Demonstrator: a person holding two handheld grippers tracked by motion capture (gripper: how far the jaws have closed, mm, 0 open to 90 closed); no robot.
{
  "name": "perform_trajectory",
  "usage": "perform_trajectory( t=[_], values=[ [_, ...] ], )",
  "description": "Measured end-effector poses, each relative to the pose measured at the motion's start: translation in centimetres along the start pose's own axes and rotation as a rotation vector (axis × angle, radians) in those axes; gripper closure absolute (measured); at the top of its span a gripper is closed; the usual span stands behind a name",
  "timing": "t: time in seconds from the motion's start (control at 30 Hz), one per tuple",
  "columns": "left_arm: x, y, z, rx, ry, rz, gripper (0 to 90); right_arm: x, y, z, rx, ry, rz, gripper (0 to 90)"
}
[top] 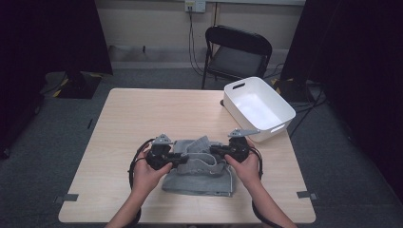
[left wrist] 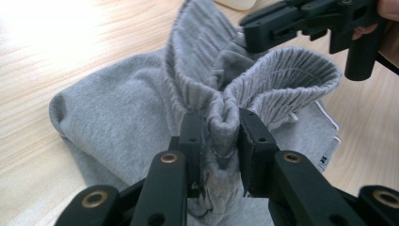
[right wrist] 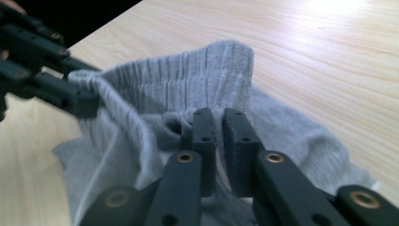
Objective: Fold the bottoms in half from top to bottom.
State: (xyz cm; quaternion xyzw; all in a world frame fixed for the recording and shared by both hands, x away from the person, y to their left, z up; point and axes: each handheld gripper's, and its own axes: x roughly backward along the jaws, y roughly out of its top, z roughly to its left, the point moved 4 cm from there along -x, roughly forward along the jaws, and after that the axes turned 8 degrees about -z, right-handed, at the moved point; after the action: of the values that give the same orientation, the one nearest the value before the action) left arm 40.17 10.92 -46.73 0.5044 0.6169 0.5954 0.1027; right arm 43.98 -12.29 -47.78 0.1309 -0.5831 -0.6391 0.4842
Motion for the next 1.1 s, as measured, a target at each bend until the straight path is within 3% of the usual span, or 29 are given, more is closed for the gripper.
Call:
perform_trajectory(
  t=[0.13, 0.53, 0.67, 0.7, 0.87, 1.03, 1.1],
  values=[
    [0.3, -0.4, -0.4, -0.007, 0.000, 0.008, 73.1, 1.1, -0.6, 0.4, 0.014, 0.029, -0.001, 87.9],
    [0.7, -1.4, -0.1, 0.017, 0.000, 0.013, 67.1, 2.1, -2.3, 1.1, 0.041, 0.040, 0.023, 88.4],
    [1.0, -1.3, 0.2, 0.041, 0.003, -0.003, 61.4, 2.3, -2.9, 1.0, 0.045, 0.038, 0.034, 88.4],
    [1.3, -1.0, 0.4, 0.059, 0.015, -0.026, 56.5, 2.3, -3.2, 0.9, 0.042, 0.036, 0.039, 88.3],
    [1.5, -0.1, 1.2, 0.086, 0.037, -0.055, 53.5, 2.3, -3.6, 0.8, 0.042, 0.033, 0.045, 88.3],
    [0.7, 0.5, 2.2, 0.108, 0.062, -0.055, 50.3, 2.1, -3.9, 0.7, 0.042, 0.029, 0.052, 88.1],
    [0.2, 0.5, 2.5, 0.144, 0.062, -0.070, 48.4, 2.1, -4.0, 0.8, 0.043, 0.029, 0.054, 88.1]
  ],
)
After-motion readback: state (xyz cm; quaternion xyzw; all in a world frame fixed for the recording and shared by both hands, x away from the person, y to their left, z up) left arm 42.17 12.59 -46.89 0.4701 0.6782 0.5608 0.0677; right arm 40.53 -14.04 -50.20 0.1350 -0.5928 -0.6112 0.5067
